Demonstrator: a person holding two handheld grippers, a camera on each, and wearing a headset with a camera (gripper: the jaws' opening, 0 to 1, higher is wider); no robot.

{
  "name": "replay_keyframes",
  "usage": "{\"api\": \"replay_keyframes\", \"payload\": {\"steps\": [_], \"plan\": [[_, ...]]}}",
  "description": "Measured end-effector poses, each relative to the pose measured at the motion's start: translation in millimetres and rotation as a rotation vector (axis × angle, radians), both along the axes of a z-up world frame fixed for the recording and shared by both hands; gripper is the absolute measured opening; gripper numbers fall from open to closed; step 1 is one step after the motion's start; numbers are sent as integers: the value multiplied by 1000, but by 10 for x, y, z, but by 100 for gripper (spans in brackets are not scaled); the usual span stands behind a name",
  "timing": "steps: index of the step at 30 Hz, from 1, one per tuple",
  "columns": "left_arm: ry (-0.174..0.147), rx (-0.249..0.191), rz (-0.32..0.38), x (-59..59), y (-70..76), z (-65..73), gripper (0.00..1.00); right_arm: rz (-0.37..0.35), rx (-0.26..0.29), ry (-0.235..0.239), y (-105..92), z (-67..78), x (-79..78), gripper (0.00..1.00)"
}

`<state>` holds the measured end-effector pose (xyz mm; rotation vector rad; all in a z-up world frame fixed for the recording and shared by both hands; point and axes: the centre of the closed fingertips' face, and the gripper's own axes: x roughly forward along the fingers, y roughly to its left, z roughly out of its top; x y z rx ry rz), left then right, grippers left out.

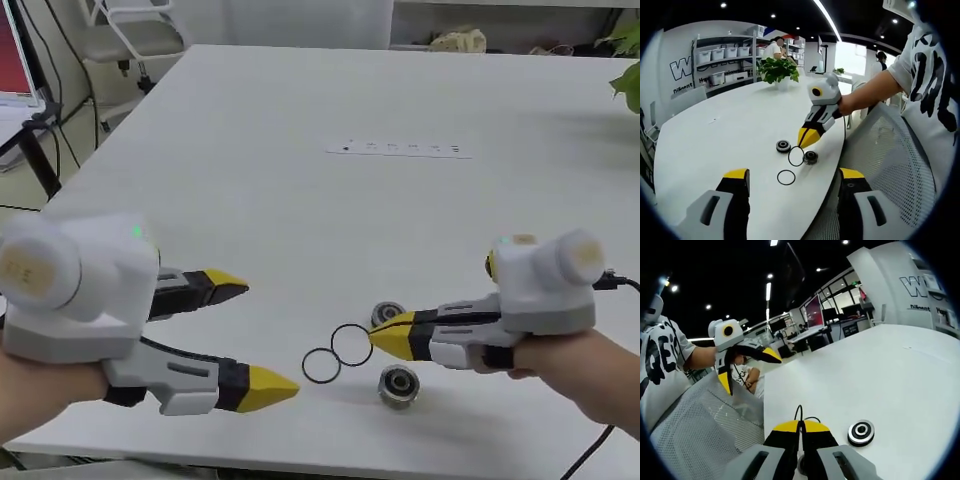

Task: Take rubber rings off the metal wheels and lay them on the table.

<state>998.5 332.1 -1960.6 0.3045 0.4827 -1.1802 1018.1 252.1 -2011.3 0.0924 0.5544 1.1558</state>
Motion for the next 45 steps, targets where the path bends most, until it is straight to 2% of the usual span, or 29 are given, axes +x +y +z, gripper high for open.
{"api": "replay_keyframes", "payload": {"steps": [9,25,38,45], "plan": [[-3,-4,23,12,92,21,71,5,-15,12,95,-82,93,0],[3,-5,57,-2,217,-11,71,57,-61,44,314,-279,66,0],[12,2,69,-24,249,-45,71,57,-105,70,334,-448,97,0],[17,11,69,-30,256,-55,71,22,-115,82,289,-488,155,0]]}}
